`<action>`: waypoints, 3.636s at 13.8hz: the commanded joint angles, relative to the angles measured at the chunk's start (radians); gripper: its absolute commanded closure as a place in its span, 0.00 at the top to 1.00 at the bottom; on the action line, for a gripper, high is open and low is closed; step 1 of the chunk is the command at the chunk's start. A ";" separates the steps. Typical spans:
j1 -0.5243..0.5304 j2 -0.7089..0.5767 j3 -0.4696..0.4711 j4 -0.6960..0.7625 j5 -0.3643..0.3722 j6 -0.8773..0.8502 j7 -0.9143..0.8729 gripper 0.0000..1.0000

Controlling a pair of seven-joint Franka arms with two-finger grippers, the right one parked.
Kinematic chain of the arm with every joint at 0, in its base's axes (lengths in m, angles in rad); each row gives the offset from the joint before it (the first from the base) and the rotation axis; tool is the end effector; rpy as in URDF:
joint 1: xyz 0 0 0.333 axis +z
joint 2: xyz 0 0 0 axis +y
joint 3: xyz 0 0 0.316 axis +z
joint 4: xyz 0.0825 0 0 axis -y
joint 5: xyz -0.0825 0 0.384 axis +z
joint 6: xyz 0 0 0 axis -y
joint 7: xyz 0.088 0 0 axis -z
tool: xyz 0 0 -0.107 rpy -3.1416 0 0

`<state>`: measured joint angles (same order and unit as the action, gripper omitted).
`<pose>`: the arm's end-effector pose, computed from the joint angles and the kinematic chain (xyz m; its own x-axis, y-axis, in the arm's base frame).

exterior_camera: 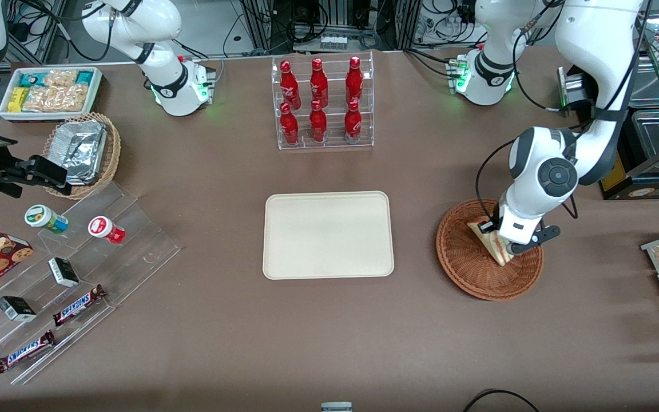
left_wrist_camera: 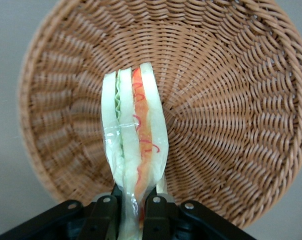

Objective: Place sandwich from basket to tray
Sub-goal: 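Close the left gripper on the sandwich wedge, then lift the sandwich and carry it over the cream tray, then lower the sandwich onto the tray and open the left gripper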

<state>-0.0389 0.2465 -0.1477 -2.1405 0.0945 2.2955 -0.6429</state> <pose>0.5491 -0.1009 0.2829 0.9215 0.3846 -0.0535 0.3803 -0.9217 -0.0763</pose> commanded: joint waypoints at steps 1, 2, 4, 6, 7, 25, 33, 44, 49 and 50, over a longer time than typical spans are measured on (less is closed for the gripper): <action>-0.015 -0.050 -0.013 0.082 0.025 -0.172 -0.008 0.00; -0.019 -0.052 -0.029 0.109 0.025 -0.215 -0.008 0.00; -0.039 -0.052 -0.059 0.155 0.025 -0.269 -0.008 0.00; -0.067 -0.053 -0.081 0.175 0.024 -0.278 -0.006 0.00; -0.081 -0.053 -0.093 0.185 0.022 -0.280 -0.006 0.00; -0.179 0.276 -0.372 0.442 -0.030 -0.154 0.109 0.00; -0.214 0.388 -0.372 0.494 0.122 -0.149 -0.004 0.00; -0.233 0.467 -0.371 0.536 0.128 -0.068 -0.024 0.00; -0.234 0.493 -0.369 0.550 0.151 -0.060 -0.037 0.00; -0.234 0.502 -0.369 0.554 0.158 -0.060 -0.038 0.00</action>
<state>-0.2580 0.7199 -0.5216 -1.6302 0.2201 2.2378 -0.6509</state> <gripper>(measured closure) 0.850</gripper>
